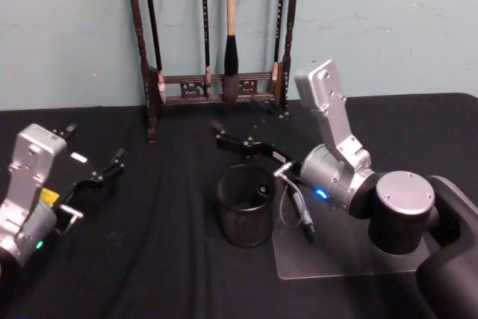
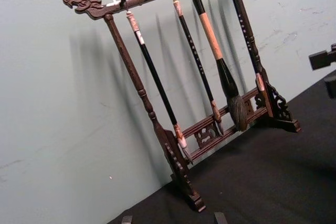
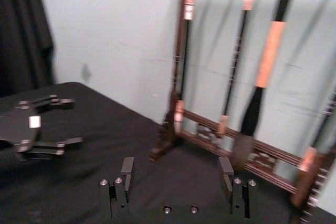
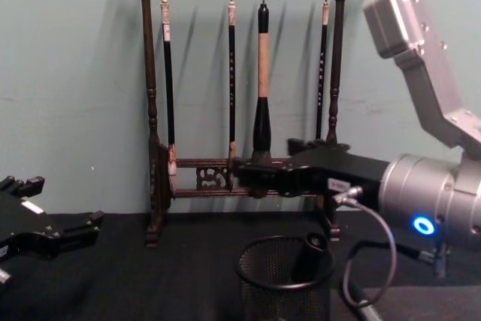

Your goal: Pick up the water-based marker from the table and place it into the pen holder.

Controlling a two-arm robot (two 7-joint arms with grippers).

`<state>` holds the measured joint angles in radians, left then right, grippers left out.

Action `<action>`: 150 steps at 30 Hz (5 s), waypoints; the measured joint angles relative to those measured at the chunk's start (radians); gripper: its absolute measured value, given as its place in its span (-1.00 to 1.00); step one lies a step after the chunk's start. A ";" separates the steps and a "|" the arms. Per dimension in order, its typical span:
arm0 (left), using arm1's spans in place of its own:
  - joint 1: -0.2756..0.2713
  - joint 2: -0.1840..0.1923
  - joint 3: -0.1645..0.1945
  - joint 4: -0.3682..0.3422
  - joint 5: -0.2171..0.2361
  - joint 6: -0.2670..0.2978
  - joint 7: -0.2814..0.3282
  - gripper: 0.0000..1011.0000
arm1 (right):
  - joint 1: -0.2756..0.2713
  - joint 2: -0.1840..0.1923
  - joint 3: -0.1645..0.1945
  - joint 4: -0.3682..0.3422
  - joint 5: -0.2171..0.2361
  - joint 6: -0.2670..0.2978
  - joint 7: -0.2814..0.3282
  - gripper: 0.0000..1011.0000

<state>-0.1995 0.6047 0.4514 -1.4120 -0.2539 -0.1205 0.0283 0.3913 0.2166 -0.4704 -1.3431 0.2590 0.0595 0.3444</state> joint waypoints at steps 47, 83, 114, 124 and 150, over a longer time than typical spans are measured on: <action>0.000 0.000 0.000 0.000 0.000 0.000 0.000 1.00 | -0.199 0.000 0.175 -0.218 -0.088 0.510 -0.156 0.98; 0.000 0.000 0.000 0.000 0.000 0.000 0.000 1.00 | -0.118 -0.085 0.213 -0.017 -0.162 0.494 -0.129 0.98; 0.000 0.000 0.000 0.000 0.000 0.000 0.000 1.00 | -0.106 -0.105 0.217 0.023 -0.210 0.476 -0.123 0.98; 0.000 0.000 0.000 0.000 0.000 0.000 0.000 1.00 | -0.106 -0.105 0.217 0.022 -0.208 0.478 -0.124 0.98; 0.000 0.000 0.000 0.000 0.000 0.000 0.000 1.00 | -0.107 -0.105 0.216 0.021 -0.205 0.481 -0.124 -0.42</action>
<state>-0.1995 0.6047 0.4514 -1.4120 -0.2539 -0.1205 0.0283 0.2842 0.1116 -0.2546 -1.3220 0.0544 0.5403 0.2203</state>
